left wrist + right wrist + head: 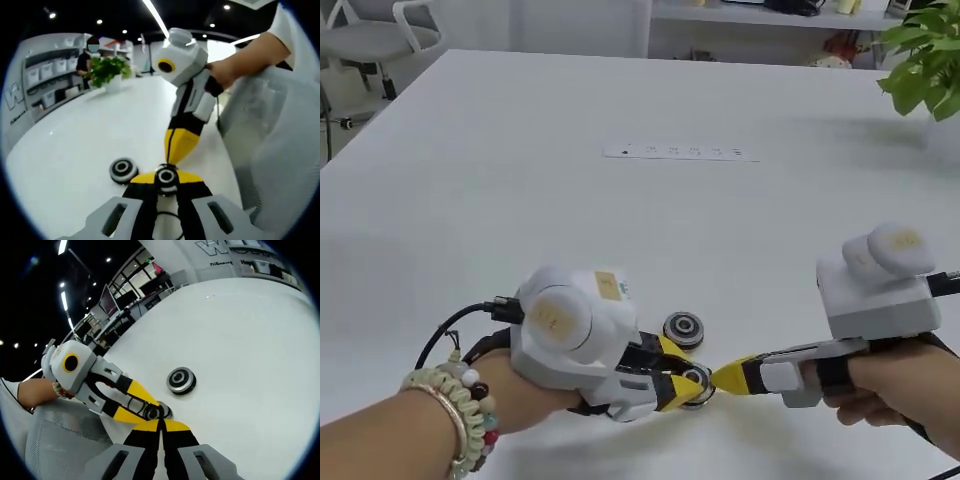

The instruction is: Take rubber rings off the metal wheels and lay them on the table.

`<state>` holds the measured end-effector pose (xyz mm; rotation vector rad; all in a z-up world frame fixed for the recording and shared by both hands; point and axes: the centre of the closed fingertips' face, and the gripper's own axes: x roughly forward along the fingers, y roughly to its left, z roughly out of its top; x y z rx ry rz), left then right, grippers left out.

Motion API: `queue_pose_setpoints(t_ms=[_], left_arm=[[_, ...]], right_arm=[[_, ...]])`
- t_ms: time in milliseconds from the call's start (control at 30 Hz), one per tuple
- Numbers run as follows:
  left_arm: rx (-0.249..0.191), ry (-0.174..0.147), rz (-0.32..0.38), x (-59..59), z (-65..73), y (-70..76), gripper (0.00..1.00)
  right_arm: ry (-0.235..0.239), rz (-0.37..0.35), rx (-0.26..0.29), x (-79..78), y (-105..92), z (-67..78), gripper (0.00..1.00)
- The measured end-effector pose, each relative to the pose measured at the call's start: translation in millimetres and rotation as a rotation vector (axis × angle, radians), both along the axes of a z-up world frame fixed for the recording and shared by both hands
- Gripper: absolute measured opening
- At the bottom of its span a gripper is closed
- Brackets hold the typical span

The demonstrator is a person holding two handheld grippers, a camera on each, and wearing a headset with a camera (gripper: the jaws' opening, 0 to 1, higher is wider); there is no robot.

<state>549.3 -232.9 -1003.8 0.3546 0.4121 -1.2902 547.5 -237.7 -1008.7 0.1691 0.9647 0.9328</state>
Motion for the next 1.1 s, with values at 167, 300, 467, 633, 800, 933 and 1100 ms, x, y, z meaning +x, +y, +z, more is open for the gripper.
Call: queue_pose_setpoints(t_ms=[167,300,467,633,800,933,1100], left_arm=[[0.002,0.000,0.003,0.2,-0.1,-0.1,0.14],[0.001,0.000,0.005,0.2,-0.2,0.0,0.14],[0.000,0.001,0.006,0.1,-0.1,0.2,0.14],[0.000,0.002,0.008,0.3,0.0,0.2,0.14],[0.001,0.001,0.011,0.8,-0.1,0.6,0.14],[0.001,0.002,0.012,1.0,-0.2,0.6,0.14],[0.000,0.002,0.013,1.0,-0.2,0.5,0.14]], right_arm=[[-0.006,0.004,0.004,-1.7,3.3,2.6,0.00],[-0.010,0.009,0.005,-2.7,3.9,3.1,0.00],[-0.019,0.016,0.004,-2.9,5.6,4.4,0.00],[-0.020,0.018,0.008,-4.1,7.1,5.9,0.00],[-0.024,0.017,0.010,-3.4,7.3,6.5,0.00],[-0.022,0.016,0.015,-2.8,7.5,7.1,0.00],[-0.024,0.020,0.024,-2.7,8.7,8.4,0.00]])
